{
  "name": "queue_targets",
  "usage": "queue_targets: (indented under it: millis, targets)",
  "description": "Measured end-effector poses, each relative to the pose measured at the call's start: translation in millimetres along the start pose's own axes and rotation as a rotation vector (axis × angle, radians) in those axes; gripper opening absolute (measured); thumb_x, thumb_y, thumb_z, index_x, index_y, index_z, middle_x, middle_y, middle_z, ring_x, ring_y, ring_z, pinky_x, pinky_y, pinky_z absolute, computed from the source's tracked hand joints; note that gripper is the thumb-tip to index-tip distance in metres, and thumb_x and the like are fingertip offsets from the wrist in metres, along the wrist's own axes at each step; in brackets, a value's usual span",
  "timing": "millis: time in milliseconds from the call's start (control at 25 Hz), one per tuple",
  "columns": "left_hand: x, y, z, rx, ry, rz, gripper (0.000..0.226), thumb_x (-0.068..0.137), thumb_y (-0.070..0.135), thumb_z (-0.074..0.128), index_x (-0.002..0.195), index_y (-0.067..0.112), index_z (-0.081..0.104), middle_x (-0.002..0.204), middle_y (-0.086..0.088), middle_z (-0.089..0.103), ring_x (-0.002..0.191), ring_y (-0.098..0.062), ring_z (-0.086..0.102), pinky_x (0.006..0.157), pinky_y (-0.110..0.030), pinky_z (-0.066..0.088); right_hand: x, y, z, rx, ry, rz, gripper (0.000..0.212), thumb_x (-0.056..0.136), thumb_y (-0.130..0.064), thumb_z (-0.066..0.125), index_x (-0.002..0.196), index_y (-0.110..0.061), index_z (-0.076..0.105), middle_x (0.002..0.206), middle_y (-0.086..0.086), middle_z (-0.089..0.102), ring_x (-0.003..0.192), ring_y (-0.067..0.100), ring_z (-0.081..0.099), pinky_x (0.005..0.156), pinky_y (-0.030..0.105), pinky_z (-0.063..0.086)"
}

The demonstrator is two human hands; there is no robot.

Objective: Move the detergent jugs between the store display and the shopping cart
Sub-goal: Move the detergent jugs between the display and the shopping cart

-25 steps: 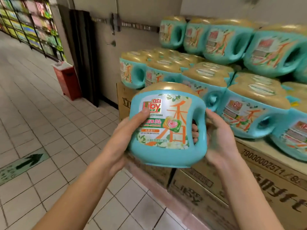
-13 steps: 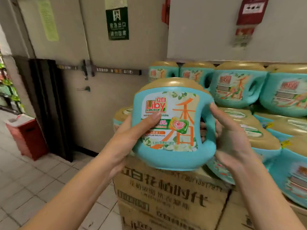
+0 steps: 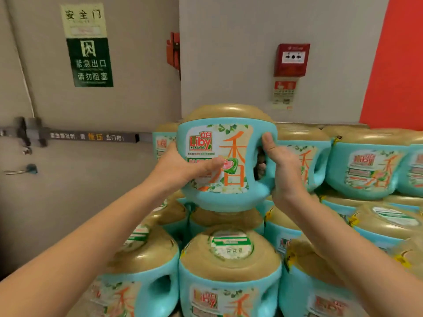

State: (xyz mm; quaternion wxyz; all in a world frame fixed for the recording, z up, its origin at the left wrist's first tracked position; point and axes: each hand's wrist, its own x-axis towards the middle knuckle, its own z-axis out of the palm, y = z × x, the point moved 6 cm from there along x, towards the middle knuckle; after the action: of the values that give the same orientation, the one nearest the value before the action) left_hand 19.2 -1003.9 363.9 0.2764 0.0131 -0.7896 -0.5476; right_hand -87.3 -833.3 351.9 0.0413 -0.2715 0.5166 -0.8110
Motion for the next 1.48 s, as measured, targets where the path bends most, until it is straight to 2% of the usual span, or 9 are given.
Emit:
queue_targets:
  millis: [160, 320, 400, 600, 840, 960, 1120, 1320, 1480]
  targets:
    - [51, -40, -2, -0.089, 0.046, -0.071, 0.084, 0.035, 0.051, 0.09, 0.11, 0.021, 0.066, 0.099, 0.004, 0.077, 0.091, -0.015, 0.074, 0.086, -0.044, 0.058, 41, 12, -7, -0.277, -0.01, -0.038, 0.066, 0.068, -0.058, 0.066, 0.109, -0.006, 0.063, 0.106, 0.013, 0.071, 0.097, 0.029, 0.069, 0.086, 0.049, 0.056]
    - [89, -71, -7, -0.067, 0.097, -0.071, 0.106, 0.025, 0.056, 0.091, 0.119, 0.018, 0.058, 0.107, 0.002, 0.074, 0.097, -0.018, 0.071, 0.087, -0.049, 0.057, 68, 14, -11, -0.597, -0.066, -0.136, 0.03, 0.079, -0.043, 0.073, 0.105, -0.033, 0.061, 0.105, -0.01, 0.07, 0.092, 0.001, 0.067, 0.077, 0.021, 0.056]
    - [102, -84, -10, -0.033, 0.132, -0.056, 0.114, 0.019, 0.064, 0.088, 0.119, 0.022, 0.054, 0.109, 0.004, 0.071, 0.099, -0.017, 0.069, 0.087, -0.046, 0.057, 78, 19, -8, -0.684, -0.088, -0.153, 0.035, 0.075, -0.033, 0.08, 0.1, -0.041, 0.057, 0.099, -0.02, 0.068, 0.089, -0.007, 0.065, 0.067, 0.013, 0.053]
    - [121, -117, -1, -0.039, 0.069, -0.056, 0.119, 0.016, 0.067, 0.087, 0.121, 0.026, 0.051, 0.111, 0.009, 0.069, 0.1, -0.009, 0.067, 0.087, -0.037, 0.057, 90, 40, -12, -0.929, 0.022, -0.205, 0.059, 0.067, -0.035, 0.085, 0.118, -0.025, 0.057, 0.115, -0.005, 0.063, 0.105, 0.012, 0.06, 0.089, 0.033, 0.053]
    - [133, -132, 6, -0.059, -0.005, -0.054, 0.114, 0.027, 0.064, 0.087, 0.127, 0.034, 0.042, 0.11, 0.019, 0.063, 0.103, 0.001, 0.059, 0.085, -0.025, 0.052, 86, 46, -14, -1.151, 0.091, -0.335, 0.064, 0.068, -0.044, 0.083, 0.118, -0.023, 0.05, 0.112, -0.007, 0.055, 0.1, 0.005, 0.046, 0.083, 0.019, 0.036]
    - [135, -131, 7, 0.026, 0.004, -0.079, 0.121, 0.029, 0.071, 0.084, 0.135, 0.034, 0.039, 0.127, 0.009, 0.057, 0.121, -0.013, 0.053, 0.098, -0.036, 0.049, 83, 49, -15, -1.134, 0.12, -0.361, 0.081, 0.071, -0.039, 0.082, 0.138, -0.014, 0.042, 0.131, 0.0, 0.052, 0.113, 0.006, 0.042, 0.093, 0.017, 0.03]
    - [133, -125, 8, 0.132, 0.05, -0.074, 0.134, 0.028, 0.075, 0.081, 0.145, 0.028, 0.035, 0.139, 0.0, 0.05, 0.13, -0.022, 0.045, 0.108, -0.05, 0.041, 80, 48, -13, -1.277, 0.147, -0.449, 0.085, 0.076, -0.041, 0.078, 0.144, -0.011, 0.036, 0.142, 0.005, 0.045, 0.133, 0.02, 0.033, 0.106, 0.025, 0.025]
    - [123, -125, 10, 0.139, 0.174, -0.089, 0.13, 0.024, 0.075, 0.071, 0.137, 0.023, 0.032, 0.129, 0.007, 0.047, 0.115, -0.012, 0.046, 0.093, -0.034, 0.043, 82, 41, -16, -1.243, 0.145, -0.464, 0.084, 0.07, -0.038, 0.083, 0.139, -0.011, 0.041, 0.137, 0.005, 0.048, 0.129, 0.021, 0.039, 0.106, 0.03, 0.031]
    - [121, -123, 15, 0.203, 0.133, -0.099, 0.12, 0.028, 0.077, 0.068, 0.129, 0.023, 0.029, 0.116, 0.009, 0.045, 0.107, -0.013, 0.047, 0.085, -0.032, 0.043, 80, 38, -18, -1.214, 0.151, -0.481, 0.083, 0.068, -0.036, 0.085, 0.136, -0.011, 0.044, 0.133, 0.005, 0.049, 0.124, 0.022, 0.043, 0.106, 0.035, 0.039]
